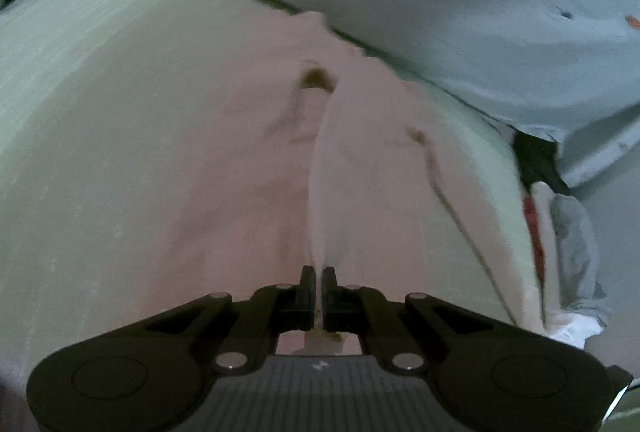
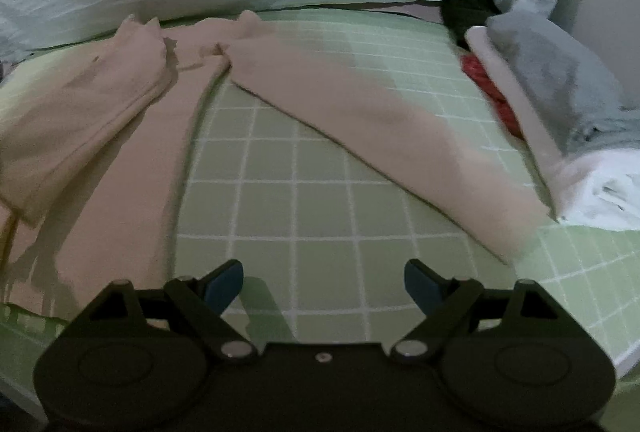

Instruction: Fold clothes

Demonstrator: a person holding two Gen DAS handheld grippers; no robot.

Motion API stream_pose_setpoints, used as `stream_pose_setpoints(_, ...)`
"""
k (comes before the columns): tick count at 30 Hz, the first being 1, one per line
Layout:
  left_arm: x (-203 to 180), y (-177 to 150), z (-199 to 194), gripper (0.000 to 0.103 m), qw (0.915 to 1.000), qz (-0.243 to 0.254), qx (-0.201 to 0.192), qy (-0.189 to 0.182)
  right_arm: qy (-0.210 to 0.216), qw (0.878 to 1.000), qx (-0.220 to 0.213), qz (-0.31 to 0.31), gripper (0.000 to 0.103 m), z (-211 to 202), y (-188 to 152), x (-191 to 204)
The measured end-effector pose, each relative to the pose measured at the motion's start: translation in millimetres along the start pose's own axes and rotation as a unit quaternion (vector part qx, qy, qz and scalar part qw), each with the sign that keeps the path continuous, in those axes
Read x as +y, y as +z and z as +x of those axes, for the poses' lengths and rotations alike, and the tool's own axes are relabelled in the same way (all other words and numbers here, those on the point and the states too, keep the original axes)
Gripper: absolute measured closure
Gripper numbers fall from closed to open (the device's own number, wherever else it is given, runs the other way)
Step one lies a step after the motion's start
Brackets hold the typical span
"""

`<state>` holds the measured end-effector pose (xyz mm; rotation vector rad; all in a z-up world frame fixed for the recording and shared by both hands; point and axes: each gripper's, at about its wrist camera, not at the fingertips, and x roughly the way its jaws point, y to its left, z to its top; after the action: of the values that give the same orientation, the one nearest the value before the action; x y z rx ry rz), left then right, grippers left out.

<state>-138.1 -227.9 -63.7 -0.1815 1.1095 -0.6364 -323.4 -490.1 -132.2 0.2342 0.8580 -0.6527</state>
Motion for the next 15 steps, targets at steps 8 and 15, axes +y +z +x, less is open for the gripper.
stream_pose_setpoints(8, 56, -11, 9, 0.1, 0.994, -0.091, 0.035, 0.049, 0.017, 1.0, 0.005, -0.016, 0.015, 6, 7, 26)
stream_pose_setpoints(15, 53, -2, 23, 0.089, 0.9936, -0.062, 0.072, 0.062, 0.008, 1.0, 0.008, -0.016, 0.015, 7, 11, 35)
